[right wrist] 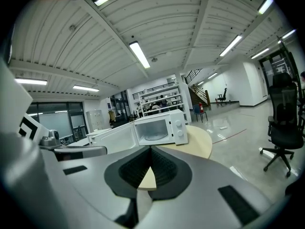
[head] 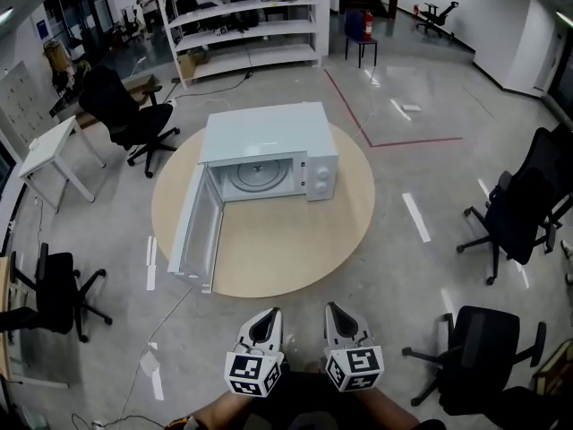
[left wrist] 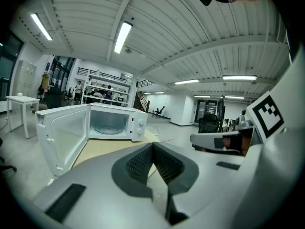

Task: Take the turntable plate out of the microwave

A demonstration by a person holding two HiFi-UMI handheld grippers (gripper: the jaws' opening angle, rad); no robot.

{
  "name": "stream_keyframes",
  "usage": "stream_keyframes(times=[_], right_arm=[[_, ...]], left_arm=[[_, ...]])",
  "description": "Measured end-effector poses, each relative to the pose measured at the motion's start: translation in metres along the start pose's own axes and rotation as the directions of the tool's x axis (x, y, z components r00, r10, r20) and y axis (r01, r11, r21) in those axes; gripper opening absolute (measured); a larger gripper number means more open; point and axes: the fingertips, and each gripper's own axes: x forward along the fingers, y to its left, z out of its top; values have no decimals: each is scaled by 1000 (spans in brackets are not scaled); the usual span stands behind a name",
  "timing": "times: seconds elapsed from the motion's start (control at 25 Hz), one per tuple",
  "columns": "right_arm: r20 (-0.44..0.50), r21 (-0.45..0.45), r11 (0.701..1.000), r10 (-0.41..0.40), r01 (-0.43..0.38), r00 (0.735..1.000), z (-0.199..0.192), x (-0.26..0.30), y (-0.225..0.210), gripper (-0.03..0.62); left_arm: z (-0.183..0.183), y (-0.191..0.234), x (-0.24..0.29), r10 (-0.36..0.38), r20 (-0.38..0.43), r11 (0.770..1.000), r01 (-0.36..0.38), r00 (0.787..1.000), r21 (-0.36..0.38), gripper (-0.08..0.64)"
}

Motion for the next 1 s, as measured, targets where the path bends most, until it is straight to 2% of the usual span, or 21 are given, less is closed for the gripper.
stream_keyframes(times=[0.4, 1.0], right_arm=[[-3, -41, 998, -56, 56, 998, 27, 54, 11, 15], [-41, -81, 994, -78, 74, 996, 38, 135, 57, 15]], left_arm=[[34, 51, 35, -50, 33, 999, 50, 998, -17, 46], [52, 133, 53, -93, 50, 994, 95, 994, -48, 46]])
